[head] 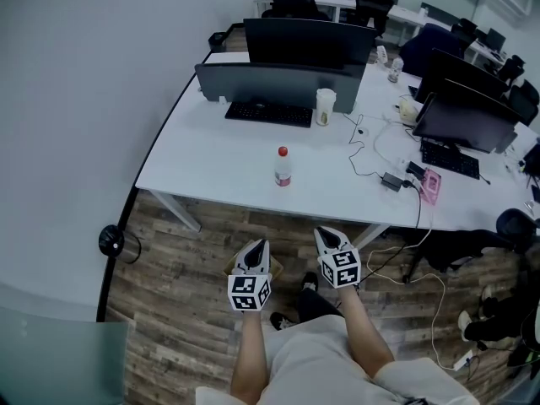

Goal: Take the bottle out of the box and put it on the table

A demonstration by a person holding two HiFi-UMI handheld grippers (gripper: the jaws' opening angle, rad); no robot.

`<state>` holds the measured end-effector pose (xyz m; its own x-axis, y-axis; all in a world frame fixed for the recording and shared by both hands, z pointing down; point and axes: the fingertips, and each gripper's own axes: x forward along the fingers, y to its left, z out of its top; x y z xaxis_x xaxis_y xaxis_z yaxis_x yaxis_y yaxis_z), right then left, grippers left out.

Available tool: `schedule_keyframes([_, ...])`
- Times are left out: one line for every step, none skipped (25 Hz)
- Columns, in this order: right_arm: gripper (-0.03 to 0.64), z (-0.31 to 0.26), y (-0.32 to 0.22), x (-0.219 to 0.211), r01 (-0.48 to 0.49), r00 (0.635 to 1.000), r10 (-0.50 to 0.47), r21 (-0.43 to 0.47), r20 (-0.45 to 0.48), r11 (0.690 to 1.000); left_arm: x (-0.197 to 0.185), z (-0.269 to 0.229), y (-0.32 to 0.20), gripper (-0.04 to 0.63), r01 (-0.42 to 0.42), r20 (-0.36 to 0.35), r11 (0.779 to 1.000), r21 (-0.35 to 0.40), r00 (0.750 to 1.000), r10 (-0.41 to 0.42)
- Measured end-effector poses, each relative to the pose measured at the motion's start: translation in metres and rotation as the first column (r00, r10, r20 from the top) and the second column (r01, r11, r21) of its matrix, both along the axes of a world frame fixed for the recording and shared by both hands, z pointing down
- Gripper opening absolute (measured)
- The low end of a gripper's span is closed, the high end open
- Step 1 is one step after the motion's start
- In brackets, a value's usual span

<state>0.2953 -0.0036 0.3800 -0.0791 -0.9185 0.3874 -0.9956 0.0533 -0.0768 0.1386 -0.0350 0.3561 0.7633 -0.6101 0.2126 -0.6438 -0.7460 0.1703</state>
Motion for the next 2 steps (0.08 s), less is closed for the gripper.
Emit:
schedule_keyframes([0.044, 0.0004, -0.0004, -0.0001, 0.001, 1.0, -0.001, -0.001, -0.001, 1.0, 0.0005, -0.0003, -0.0004, 0.015, -0.002, -0.002, 1.0, 0.0, 1.0, 0.002])
schedule_keyframes([0.044, 0.0009, -0.0009, -0.0002, 0.002, 1.0, -0.002, -0.003, -0.001, 1.0, 0.001, -0.0007, -0.0008, 0.014, -0.005, -0.005, 1.0, -0.001, 1.0, 0.005])
